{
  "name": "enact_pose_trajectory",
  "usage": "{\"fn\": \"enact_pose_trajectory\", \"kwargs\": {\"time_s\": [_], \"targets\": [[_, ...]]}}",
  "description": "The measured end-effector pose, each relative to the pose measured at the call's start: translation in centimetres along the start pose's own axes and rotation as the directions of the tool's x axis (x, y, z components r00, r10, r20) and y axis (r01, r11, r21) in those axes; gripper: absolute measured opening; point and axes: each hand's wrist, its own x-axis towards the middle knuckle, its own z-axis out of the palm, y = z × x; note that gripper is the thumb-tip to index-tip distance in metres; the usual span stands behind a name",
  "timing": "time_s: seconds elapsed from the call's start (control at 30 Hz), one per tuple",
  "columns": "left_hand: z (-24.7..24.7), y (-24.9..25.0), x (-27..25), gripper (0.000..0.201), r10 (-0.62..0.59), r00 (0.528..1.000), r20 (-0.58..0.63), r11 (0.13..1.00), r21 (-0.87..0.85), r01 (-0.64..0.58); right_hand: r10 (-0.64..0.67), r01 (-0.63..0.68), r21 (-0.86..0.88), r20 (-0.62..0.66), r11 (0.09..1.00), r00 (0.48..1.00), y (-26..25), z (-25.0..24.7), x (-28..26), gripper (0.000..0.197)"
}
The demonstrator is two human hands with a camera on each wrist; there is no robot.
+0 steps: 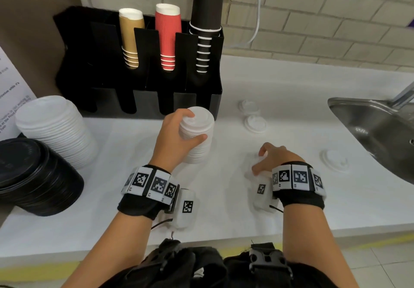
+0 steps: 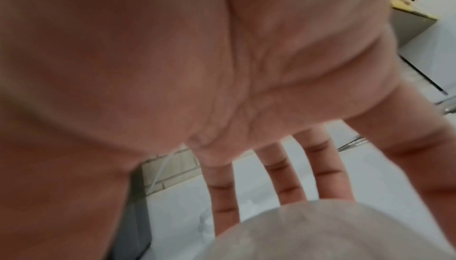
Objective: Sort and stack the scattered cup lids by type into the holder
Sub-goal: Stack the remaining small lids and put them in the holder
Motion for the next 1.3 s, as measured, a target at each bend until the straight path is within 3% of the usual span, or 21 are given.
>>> {"fn": "enact_pose_trajectory", "kwargs": {"time_s": [0.07, 0.13, 0.2, 0.27, 0.33, 0.4, 0.6, 0.97, 1.07, 1.23, 1.3], "targets": [[0.0, -0.1, 0.0, 0.047, 0.010, 1.000, -0.005, 1.000, -0.003, -0.010, -0.070, 0.078, 0.126, -0.069, 0.989, 0.995, -0.5, -0.5, 0.1, 0.054], [0.1, -0.1, -0.1, 0.047, 0.014, 1.000, -0.005, 1.000, -0.008, -0.014, -0.208, 0.254, 0.319, -0.171, 0.913, 0.963, -1.3, -1.3, 0.2, 0.051], [0.2, -0.2, -0.1, 0.049, 0.019, 1.000, -0.012, 1.000, -0.013, -0.019, -0.360, 0.476, 0.485, -0.316, 0.734, 0.878, -2.7, -1.9, -0.2, 0.049], [0.3, -0.3, 0.0, 0.056, 0.028, 0.999, -0.027, 0.999, -0.027, -0.029, -0.469, 0.641, 0.535, -0.437, 0.550, 0.768, -4.7, -1.9, -0.8, 0.048], [0.3, -0.3, 0.0, 0.071, 0.038, 0.998, -0.041, 0.997, -0.067, -0.041, -0.543, 0.719, 0.513, -0.474, 0.469, 0.692, -6.7, -1.5, -1.3, 0.049], [0.4, -0.2, 0.0, 0.088, 0.016, 0.998, -0.054, 0.994, -0.111, -0.022, -0.598, 0.757, 0.457, -0.468, 0.467, 0.651, -8.2, -1.0, -1.3, 0.049], [0.7, -0.4, 0.2, 0.109, -0.024, 0.997, -0.078, 0.991, -0.130, 0.014, -0.644, 0.772, 0.293, -0.428, 0.565, 0.634, -10.3, -1.4, -1.1, 0.047], [0.5, -0.2, 0.6, 0.111, -0.038, 0.997, -0.072, 0.996, -0.088, 0.032, -0.714, 0.802, 0.145, -0.385, 0.579, 0.585, -11.9, -1.9, -1.6, 0.049], [0.3, -0.1, 0.6, 0.102, -0.029, 0.998, -0.061, 0.996, -0.083, 0.024, -0.707, 0.798, 0.164, -0.386, 0.580, 0.593, -12.0, -1.5, -1.3, 0.050], [0.0, 0.1, 0.7, 0.061, 0.011, 0.999, -0.042, 0.998, -0.063, -0.014, -0.700, 0.814, 0.287, -0.414, 0.506, 0.581, -10.9, -1.4, -0.3, 0.044], [0.0, 0.0, 0.9, 0.052, 0.022, 0.999, -0.037, 1.000, -0.018, -0.023, -0.582, 0.755, 0.428, -0.482, 0.496, 0.655, -9.1, -1.8, 0.5, 0.042]]}}
